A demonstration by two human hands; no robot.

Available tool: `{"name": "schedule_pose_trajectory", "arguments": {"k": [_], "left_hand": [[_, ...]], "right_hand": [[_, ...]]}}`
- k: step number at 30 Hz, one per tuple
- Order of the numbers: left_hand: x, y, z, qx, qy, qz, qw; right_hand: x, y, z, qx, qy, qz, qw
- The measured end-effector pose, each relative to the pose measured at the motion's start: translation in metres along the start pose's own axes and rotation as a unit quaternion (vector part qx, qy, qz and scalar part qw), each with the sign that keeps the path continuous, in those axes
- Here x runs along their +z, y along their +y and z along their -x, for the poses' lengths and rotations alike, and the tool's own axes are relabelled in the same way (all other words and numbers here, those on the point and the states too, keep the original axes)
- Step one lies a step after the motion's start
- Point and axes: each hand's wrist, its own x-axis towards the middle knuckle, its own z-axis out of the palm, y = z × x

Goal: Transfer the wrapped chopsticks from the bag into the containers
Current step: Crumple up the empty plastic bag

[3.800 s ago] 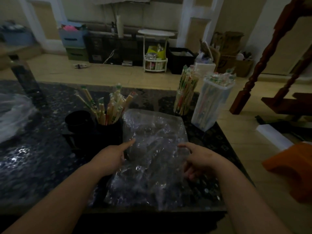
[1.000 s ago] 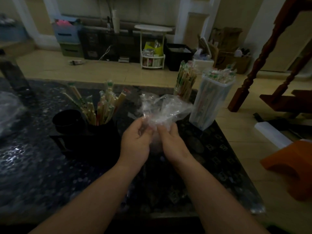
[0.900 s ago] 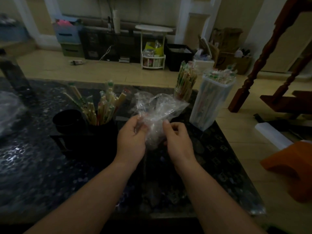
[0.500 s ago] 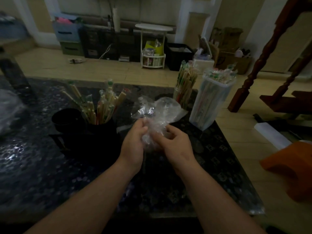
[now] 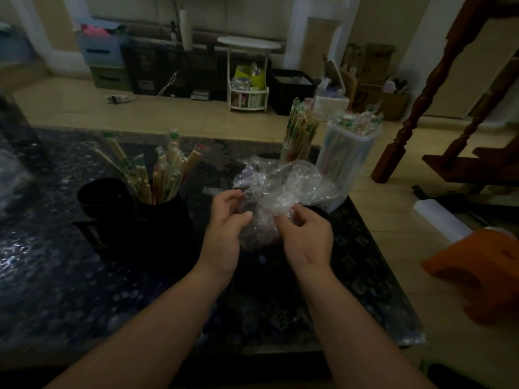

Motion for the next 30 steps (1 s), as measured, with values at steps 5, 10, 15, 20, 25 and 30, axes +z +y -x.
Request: {"name": "schedule_pose_trajectory", "arguments": {"k": [5, 10, 15, 20, 25, 30], "left_hand": [[0.003, -0.009, 0.002, -0.018, 0.006, -0.006, 1.0], [0.02, -0.002, 0.007, -0.023, -0.016, -0.042, 0.999], [0.047, 0.007, 0.004, -0.004, -0.013, -0.045, 0.999], [0.077, 0.006, 0.014, -0.013, -0.033, -0.035, 0.999], [0.118, 0.001, 0.026, -0.024, -0.055, -0.025, 0.998], [0.163, -0.009, 0.039, -0.035, -0.095, -0.027, 0.994]], "right_hand": [[-0.019, 0.002, 0.002, -0.013, 0.032, 0.001, 0.999], [-0.043, -0.007, -0.006, -0.014, 0.051, -0.031, 0.998], [-0.079, -0.013, -0.007, -0.025, 0.061, -0.002, 0.998], [-0.124, -0.006, -0.003, -0.016, 0.086, 0.028, 0.996], [-0.166, 0.005, 0.009, 0.003, 0.106, 0.034, 0.994], [-0.215, 0.029, 0.019, 0.039, 0.157, 0.028, 0.986]]}}
